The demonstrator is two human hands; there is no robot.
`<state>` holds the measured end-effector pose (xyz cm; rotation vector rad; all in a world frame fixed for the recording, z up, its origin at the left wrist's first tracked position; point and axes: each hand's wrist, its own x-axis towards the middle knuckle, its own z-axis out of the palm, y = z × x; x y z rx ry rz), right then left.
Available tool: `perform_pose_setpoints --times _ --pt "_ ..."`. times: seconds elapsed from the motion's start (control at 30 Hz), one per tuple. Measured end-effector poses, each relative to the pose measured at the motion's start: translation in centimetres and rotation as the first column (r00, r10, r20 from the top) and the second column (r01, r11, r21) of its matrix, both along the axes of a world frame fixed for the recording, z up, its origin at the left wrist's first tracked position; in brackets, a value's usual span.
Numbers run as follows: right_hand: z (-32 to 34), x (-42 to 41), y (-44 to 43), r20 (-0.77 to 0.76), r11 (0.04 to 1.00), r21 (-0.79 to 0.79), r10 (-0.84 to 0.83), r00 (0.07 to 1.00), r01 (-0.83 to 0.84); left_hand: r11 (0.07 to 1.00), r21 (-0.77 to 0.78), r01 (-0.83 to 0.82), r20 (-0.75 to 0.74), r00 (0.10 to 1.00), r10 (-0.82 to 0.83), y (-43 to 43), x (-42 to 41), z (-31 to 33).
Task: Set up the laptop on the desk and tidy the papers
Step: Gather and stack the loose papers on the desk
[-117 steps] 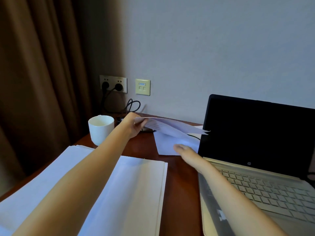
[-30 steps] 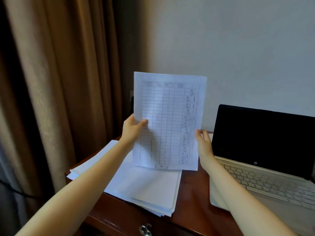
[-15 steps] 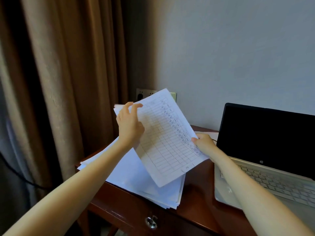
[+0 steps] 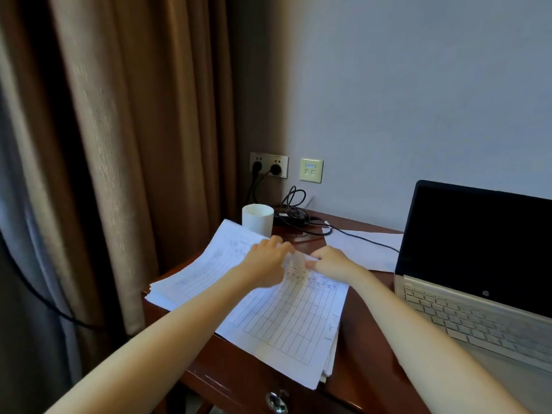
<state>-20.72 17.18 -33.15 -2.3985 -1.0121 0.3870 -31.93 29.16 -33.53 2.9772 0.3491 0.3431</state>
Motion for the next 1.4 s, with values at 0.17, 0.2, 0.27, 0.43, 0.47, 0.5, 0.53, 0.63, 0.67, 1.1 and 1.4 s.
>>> perform_pose_setpoints --times 0.17,0.2,0.27,0.43,0.47,0.5,0.53,0.63,0.67,1.1,1.4 --pt "-1.4 1.0 0.3 0.061 0.997 0.006 0.080 0.995 -0.081 1.000 -0.010 -0.017 -0.133 0.991 0.015 0.8 0.8 -1.8" --pt "-1.7 1.3 0.2 0.065 0.997 0.021 0.069 0.996 -0.071 1.000 -0.003 -0.020 -0.157 0.987 0.019 0.9 1.0 -1.8" --pt "-2.0 2.2 -0.3 0.095 0.999 0.043 0.014 0.995 -0.018 1.000 -0.005 -0.028 -0.194 0.981 0.027 0.9 1.5 -1.8" --pt "-2.2 5.8 -2.8 0.343 0.976 -0.162 -0.085 0.935 0.148 0.995 -0.091 -0.047 -0.181 0.983 0.029 0.6 4.2 -0.9" --pt "-2.4 6.5 -3.3 0.320 0.964 -0.206 -0.098 0.942 0.170 0.981 -0.189 -0.047 -0.165 0.986 0.016 0.3 5.0 -0.7" --pt "-2.6 7.1 -3.7 0.287 0.951 -0.251 -0.105 0.952 0.180 0.944 -0.327 -0.049 -0.143 0.990 0.002 -0.1 6.0 -0.5" --pt "-2.9 7.7 -4.0 0.260 0.936 -0.302 -0.101 0.960 0.180 0.879 -0.475 -0.051 -0.123 0.992 -0.009 -0.7 6.8 -0.2" --pt "-4.1 8.7 -4.5 0.236 0.917 -0.351 -0.106 0.966 0.187 0.591 -0.803 -0.069 -0.082 0.997 0.005 -2.6 9.2 0.3" --pt "-4.3 8.8 -4.5 0.269 0.920 -0.338 -0.108 0.957 0.199 0.478 -0.874 -0.089 -0.081 0.996 0.038 -3.1 10.1 0.3" --pt "-4.1 11.0 -4.6 0.658 0.904 -0.358 0.067 0.750 0.233 -0.232 -0.966 -0.111 -0.151 0.975 0.163 -4.5 16.2 -0.8" --pt "-0.3 13.2 -5.0 0.222 0.791 0.527 -0.482 0.847 0.312 -0.263 -0.964 -0.045 -0.094 0.980 0.177 -3.4 17.3 -0.2"
